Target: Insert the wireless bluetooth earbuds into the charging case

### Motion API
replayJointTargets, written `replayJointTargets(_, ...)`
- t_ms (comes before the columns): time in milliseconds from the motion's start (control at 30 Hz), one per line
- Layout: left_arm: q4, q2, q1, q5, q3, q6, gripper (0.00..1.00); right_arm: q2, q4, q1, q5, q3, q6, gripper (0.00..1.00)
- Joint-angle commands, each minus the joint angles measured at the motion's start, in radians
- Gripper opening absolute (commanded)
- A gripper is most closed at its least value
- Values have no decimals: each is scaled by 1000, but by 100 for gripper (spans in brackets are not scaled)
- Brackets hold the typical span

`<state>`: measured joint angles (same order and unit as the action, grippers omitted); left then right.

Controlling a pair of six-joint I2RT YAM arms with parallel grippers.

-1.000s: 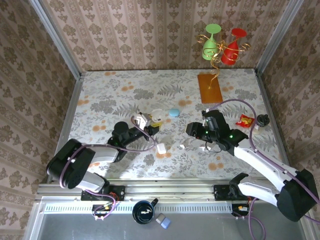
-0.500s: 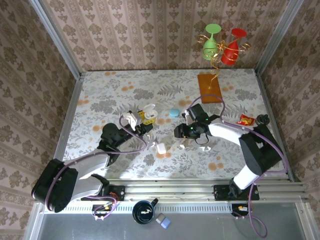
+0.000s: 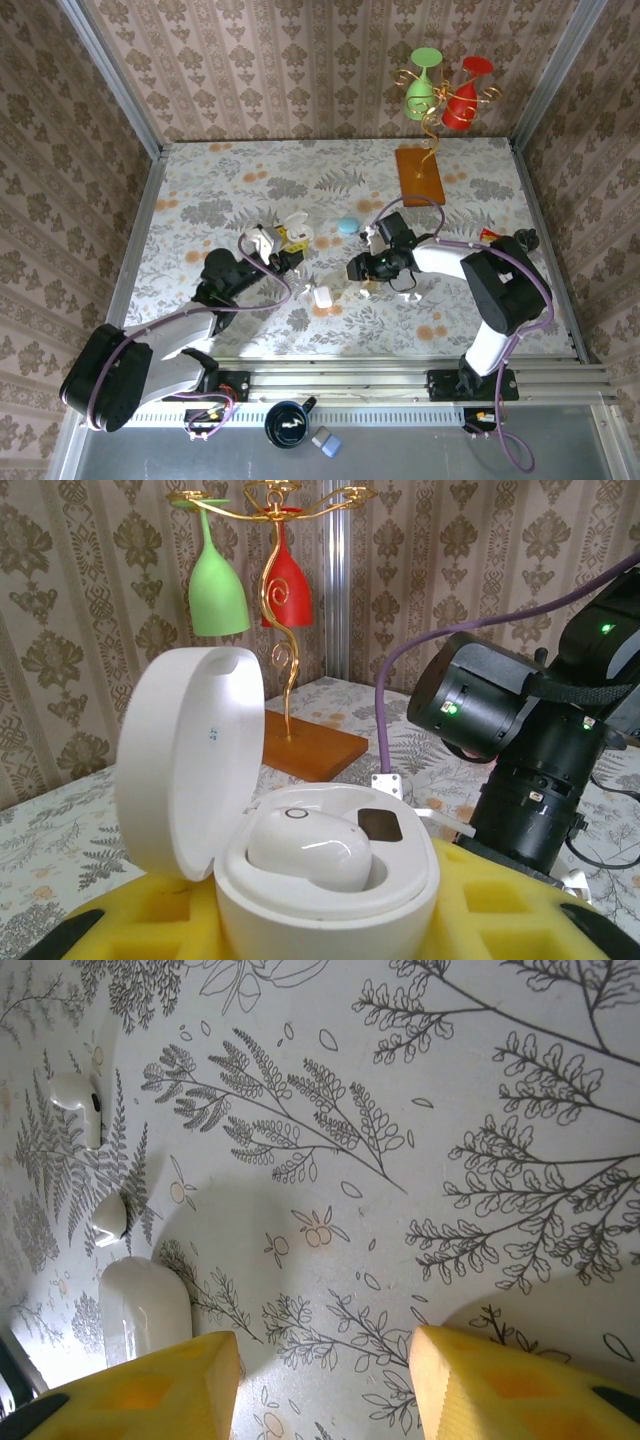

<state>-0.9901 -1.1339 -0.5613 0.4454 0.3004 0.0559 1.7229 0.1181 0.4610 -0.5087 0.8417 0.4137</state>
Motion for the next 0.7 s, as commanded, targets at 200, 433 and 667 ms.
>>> replayJointTargets(200,-12,8,-3,-2,2,-21,20,-90,122,10,-52,-105,-52,50)
replayJointTargets(433,-24,-3,-12,1,9,-20,20,-109,131,10,-53,-125,-69,50)
replayJointTargets(667,-21,-7,-15,3,11,-21,20,-108,132,13,-44,-133,-71,41)
